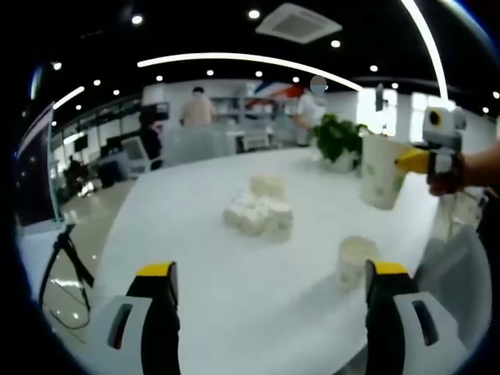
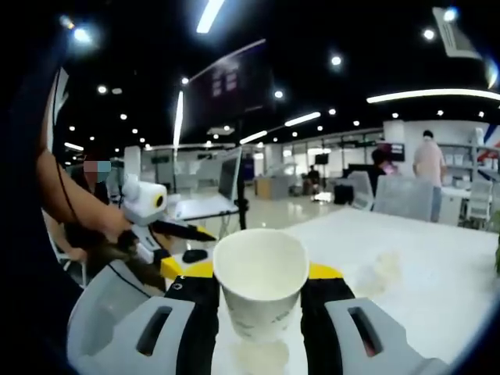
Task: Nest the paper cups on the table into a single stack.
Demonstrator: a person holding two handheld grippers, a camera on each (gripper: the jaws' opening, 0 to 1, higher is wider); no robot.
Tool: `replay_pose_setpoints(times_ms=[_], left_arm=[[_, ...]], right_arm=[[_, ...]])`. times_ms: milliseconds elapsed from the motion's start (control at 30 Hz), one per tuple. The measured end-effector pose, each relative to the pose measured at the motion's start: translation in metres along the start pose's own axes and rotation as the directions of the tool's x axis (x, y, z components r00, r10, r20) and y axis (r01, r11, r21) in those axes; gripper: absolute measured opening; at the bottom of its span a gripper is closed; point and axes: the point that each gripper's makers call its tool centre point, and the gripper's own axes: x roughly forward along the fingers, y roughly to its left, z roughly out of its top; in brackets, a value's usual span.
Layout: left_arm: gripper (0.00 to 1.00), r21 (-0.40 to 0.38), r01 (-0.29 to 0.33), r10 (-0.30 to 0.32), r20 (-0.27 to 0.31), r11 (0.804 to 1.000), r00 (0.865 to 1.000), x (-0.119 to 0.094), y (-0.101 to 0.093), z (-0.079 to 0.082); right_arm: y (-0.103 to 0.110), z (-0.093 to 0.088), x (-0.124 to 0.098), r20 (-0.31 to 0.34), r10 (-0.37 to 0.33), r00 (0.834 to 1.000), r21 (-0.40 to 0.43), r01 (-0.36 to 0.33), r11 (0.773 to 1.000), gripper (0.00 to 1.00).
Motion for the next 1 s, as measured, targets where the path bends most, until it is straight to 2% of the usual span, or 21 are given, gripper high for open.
replay_pose_setpoints(times_ms=[333,433,1000], left_arm=[[0.98,0.006,0.011,-0.011,-0.017,1.000,1.000,-0.001,-0.002,-0.005],[0.98,0.007,0.014,-0.014,-0.019,1.000,1.000,0.000,-0.002,-0.005],[0.98,0.021,0.025,-0.024,-0.038,0.999,0.999,0.000,-0.001,-0.005]], right_arm=[[0.003,-0.018,0.004,0.004,0.003,1.000,-0.027,-0.003,1.000,0.37],[0.002,-0.024,0.005,0.014,-0.003,1.000,-0.015,0.004,1.000,0.38],[-0.008,-0.064,0.011,-0.020,-0.031,0.999,0.033,0.031,0.999,0.38]])
